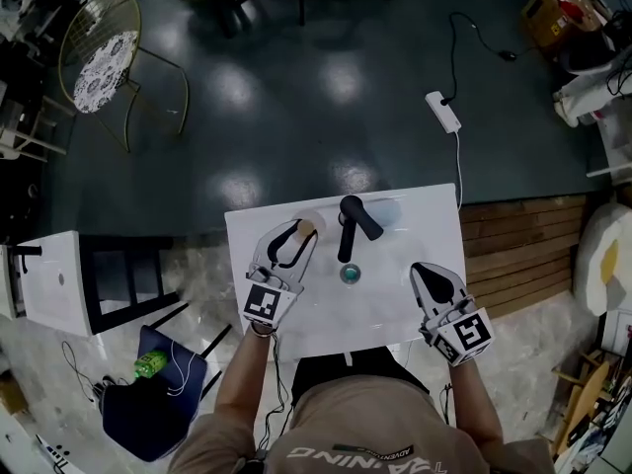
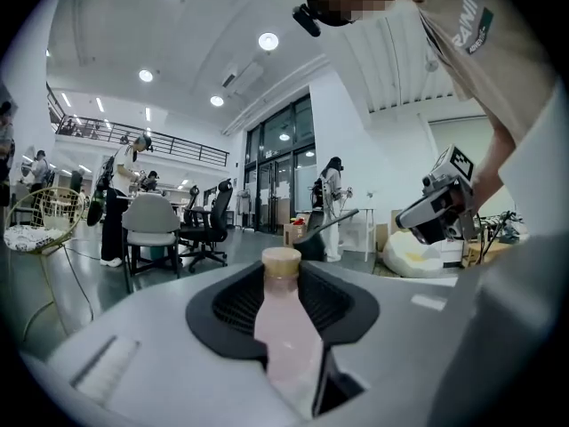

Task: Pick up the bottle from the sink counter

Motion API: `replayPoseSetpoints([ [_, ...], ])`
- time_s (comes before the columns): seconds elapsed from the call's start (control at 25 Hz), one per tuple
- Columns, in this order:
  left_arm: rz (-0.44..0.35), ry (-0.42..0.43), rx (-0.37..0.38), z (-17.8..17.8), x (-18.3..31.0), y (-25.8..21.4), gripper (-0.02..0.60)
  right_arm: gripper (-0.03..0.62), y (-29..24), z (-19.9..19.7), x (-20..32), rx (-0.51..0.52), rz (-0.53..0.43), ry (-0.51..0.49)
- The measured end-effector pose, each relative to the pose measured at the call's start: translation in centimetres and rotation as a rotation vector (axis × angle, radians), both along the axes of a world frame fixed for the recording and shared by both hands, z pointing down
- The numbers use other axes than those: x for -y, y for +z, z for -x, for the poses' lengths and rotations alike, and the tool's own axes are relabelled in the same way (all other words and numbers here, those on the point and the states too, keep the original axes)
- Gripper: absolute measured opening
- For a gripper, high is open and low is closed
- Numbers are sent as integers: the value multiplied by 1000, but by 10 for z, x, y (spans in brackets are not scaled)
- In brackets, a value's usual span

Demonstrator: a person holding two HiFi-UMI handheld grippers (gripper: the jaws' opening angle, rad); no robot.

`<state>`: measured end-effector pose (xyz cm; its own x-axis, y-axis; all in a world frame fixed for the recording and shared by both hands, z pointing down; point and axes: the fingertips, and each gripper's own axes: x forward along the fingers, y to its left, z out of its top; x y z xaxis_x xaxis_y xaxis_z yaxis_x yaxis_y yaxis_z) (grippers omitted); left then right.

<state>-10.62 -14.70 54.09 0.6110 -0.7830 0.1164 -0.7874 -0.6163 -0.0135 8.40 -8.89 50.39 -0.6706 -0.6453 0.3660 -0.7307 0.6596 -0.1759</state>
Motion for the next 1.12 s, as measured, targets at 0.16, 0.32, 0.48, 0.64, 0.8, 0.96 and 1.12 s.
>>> replayPoseSetpoints([
  [0.16,34,-30,-10,1,-5,-23,126,11,-16,7,4,27,-34,-15],
  [0.32,11,-24,3,-2,-15,-42,126,11,-30,15,3,44,-67,-41],
  [0.48,28,-43,-10,-7,-26,-67,126,11,-48,17,3,56,-107,-62],
  [0.64,8,-66,4,-9,-33,-85,126,11,-65,12,5,68,-150,-71],
  [0.8,11,-93,-2,-5,-36,-103,126,11,-77,10,9,88,-184,-72],
  [0.96,-4,-99,10,-3,-42,-122,126,11,-92,13,9,103,-230,-84],
  [1.12,-12,-116,9,2,-44,-141,126,11,-109,19,9,121,-266,-95],
])
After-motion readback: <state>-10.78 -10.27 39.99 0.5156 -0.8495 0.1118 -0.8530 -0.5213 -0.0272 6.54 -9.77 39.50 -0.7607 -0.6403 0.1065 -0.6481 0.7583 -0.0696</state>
